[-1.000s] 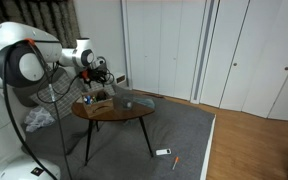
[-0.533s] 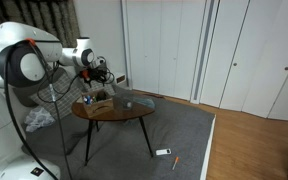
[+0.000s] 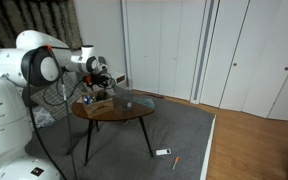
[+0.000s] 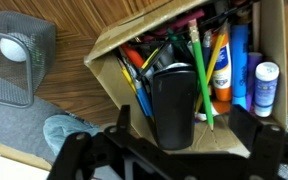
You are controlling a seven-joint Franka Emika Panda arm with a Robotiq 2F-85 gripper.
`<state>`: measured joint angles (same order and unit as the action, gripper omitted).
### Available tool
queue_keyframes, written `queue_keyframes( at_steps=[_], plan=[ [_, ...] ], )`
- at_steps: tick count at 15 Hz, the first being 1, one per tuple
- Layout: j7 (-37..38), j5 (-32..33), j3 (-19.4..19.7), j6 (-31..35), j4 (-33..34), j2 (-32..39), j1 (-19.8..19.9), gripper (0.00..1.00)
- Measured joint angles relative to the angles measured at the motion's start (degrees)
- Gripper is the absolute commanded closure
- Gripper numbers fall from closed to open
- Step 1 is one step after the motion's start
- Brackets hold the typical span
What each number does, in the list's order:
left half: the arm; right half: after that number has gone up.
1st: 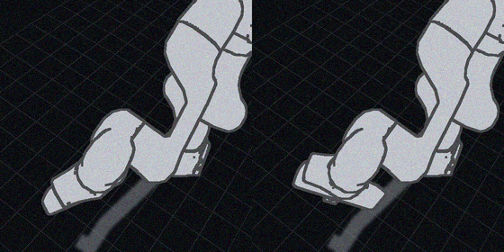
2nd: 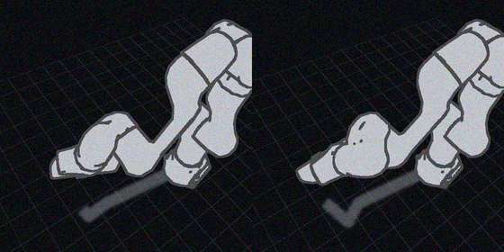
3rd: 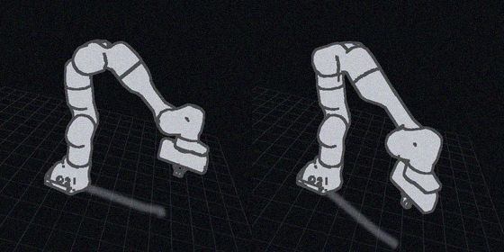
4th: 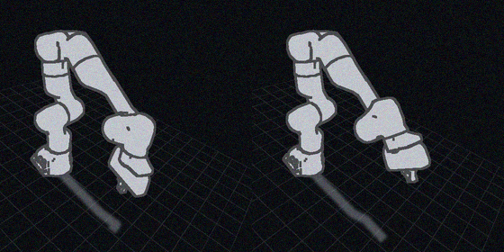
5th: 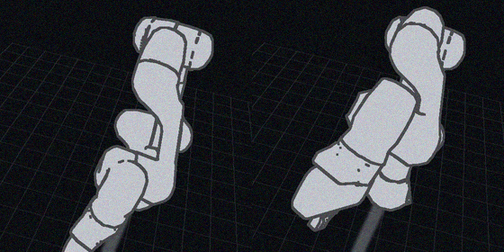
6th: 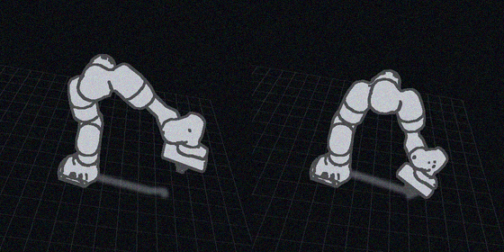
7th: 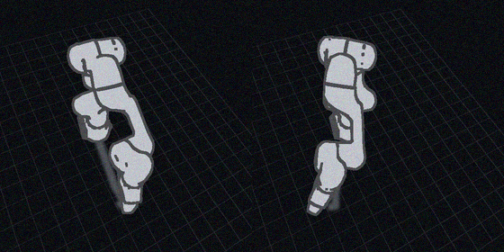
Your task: Remove the black and grey object from the box and put it on the table
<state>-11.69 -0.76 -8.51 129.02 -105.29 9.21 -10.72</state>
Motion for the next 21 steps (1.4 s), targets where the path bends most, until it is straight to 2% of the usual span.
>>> queue_keyframes(
  at_steps=[6,14,16,17,18,19,21],
  plan=[
    [1.2,0.0,-0.9,1.6,4.3,7.4,0.0,0.00],
    [3.0,0.5,-1.5,1.8,9.0,12.9,-0.8,0.00],
    [3.6,0.9,-1.5,1.9,9.8,13.8,-1.0,0.09],
    [3.7,1.2,-1.5,2.1,10.2,14.3,-1.0,0.08],
    [3.9,1.7,-1.5,2.6,10.5,14.7,-1.2,0.13],
    [4.2,2.3,-1.4,3.1,10.7,15.1,-1.3,0.10],
    [4.7,3.3,-1.3,4.1,11.1,16.0,-1.6,0.10]
  ],
)
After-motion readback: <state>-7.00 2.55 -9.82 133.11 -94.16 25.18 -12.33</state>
